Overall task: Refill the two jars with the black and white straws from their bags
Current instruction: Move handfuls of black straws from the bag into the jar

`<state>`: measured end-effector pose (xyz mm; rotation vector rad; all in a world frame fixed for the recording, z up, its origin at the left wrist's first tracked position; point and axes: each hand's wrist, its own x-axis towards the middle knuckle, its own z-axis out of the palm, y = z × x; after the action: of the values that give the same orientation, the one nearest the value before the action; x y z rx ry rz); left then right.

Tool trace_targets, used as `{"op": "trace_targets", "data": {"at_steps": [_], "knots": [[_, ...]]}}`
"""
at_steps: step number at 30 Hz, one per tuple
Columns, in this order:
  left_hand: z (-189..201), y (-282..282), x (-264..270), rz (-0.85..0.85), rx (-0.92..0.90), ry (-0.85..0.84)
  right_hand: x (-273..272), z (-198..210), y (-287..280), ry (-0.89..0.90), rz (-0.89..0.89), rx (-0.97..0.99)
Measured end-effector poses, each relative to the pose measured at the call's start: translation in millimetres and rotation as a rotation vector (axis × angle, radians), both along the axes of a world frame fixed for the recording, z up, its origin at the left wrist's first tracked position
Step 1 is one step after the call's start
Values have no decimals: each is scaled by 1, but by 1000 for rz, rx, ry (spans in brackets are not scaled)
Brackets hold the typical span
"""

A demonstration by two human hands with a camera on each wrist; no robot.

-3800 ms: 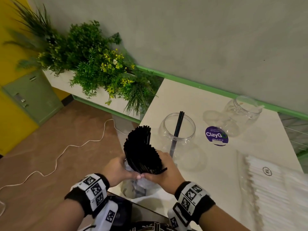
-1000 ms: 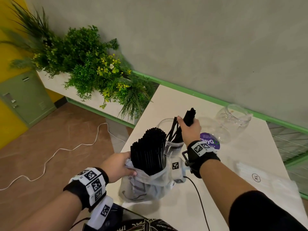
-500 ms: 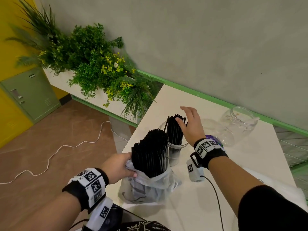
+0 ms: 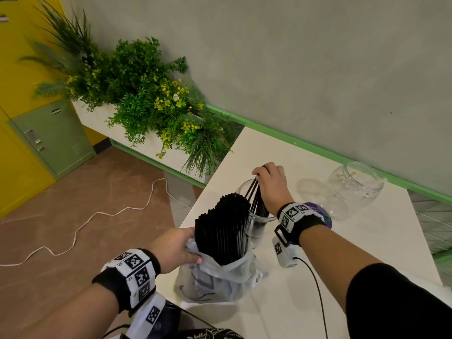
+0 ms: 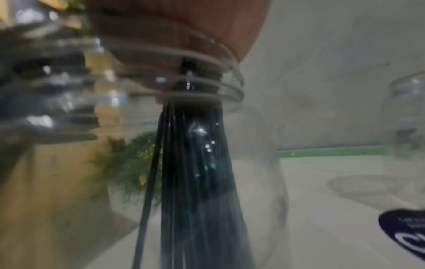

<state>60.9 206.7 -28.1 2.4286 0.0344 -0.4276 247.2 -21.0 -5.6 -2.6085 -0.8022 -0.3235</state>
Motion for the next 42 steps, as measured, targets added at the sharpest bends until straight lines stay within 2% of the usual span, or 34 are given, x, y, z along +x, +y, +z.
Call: {"op": "trace_targets", "data": {"at_steps": [4,8,10,13,16,19,22,26,28,30,33,37,40,42], "knots": [[0,-1,0,-2,1,-2,-11,13,-12,53,-122,62],[-1,1,-2,6,-16,3,-65,27,-31,-79,-145,448],[-3,2,-4,6,-23,3,-103,19,-40,123,-118,560],[-4,1,-5,-3,-32,-15,-142,-10,-49,555,-116,537],[-3,-5,-7,-50,-33,-41,-153,-28,-48,840,-105,471],[-3,-10,-9,-88,-35,-58,-154,-31,-29,1129,-165,602],[0,-14,-11,-85,-46,-83,-155,-30,-20,1065,-203,638],[9,-13,-18,41,-171,-202,-160,-17,-23,881,-76,771],[10,-10,-18,102,-219,-200,-159,-12,-25,823,-27,798],[5,-7,-17,125,-251,-150,-156,-18,-29,758,-32,742],[-6,-3,-15,120,-321,-88,-158,-31,-31,636,-68,548],[-8,0,-12,88,-314,-59,-171,-27,-32,390,-37,420],[-9,2,-9,98,-308,-53,-180,-9,-32,360,83,369],[-10,2,-7,106,-300,-52,-181,-1,-26,372,175,244]]}}
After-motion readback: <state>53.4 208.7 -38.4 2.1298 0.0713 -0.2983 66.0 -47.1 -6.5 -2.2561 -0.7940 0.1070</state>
